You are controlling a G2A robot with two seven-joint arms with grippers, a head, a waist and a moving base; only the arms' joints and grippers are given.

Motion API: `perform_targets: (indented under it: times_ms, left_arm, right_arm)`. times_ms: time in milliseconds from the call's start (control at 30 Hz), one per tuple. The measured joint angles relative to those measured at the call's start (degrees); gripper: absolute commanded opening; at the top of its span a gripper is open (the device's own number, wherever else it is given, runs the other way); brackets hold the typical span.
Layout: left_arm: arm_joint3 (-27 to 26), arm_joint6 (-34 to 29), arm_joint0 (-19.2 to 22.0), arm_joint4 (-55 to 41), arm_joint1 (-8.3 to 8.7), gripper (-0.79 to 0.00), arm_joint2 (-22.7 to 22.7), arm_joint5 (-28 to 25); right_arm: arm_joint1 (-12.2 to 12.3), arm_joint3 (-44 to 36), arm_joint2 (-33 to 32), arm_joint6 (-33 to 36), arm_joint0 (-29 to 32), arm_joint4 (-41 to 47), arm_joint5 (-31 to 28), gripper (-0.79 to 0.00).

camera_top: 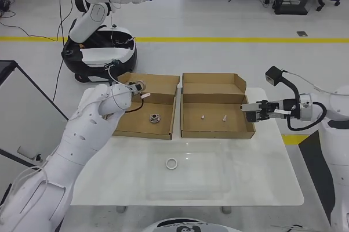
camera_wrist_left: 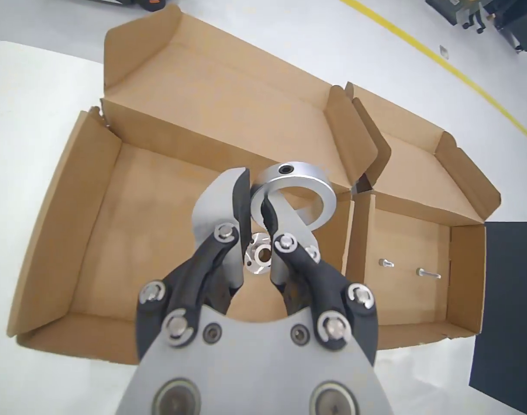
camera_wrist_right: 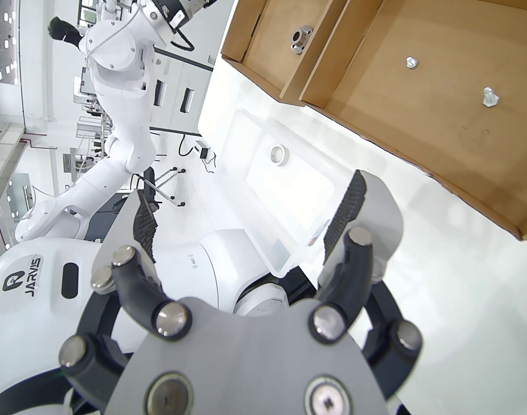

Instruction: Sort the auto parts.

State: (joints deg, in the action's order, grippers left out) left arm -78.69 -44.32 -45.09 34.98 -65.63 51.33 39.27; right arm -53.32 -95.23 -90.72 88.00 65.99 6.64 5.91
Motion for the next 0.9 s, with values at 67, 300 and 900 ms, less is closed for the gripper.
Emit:
perform_targets:
  times_ms: [67, 300, 900]
  left_arm:
    - [0.89, -1.88, 1.11, 1.72, -0.26, -0.785, -1.09, 1.48]
    - [4.62, -9.31, 4.47, 8.3, -1.03, -0.785, -5.33, 3.59]
    - [14.51, -16.14, 6.34, 8.72, -4.2, -0.785, -9.82, 4.56]
  right_arm:
    - [0.0, 0.0, 0.0, 0.0, 0.0, 0.0, 0.0, 0.0]
    - [0.0, 0.0, 0.0, 0.0, 0.0, 0.0, 0.0, 0.0]
    - [0.0, 0.0, 0.0, 0.0, 0.0, 0.0, 0.0, 0.0]
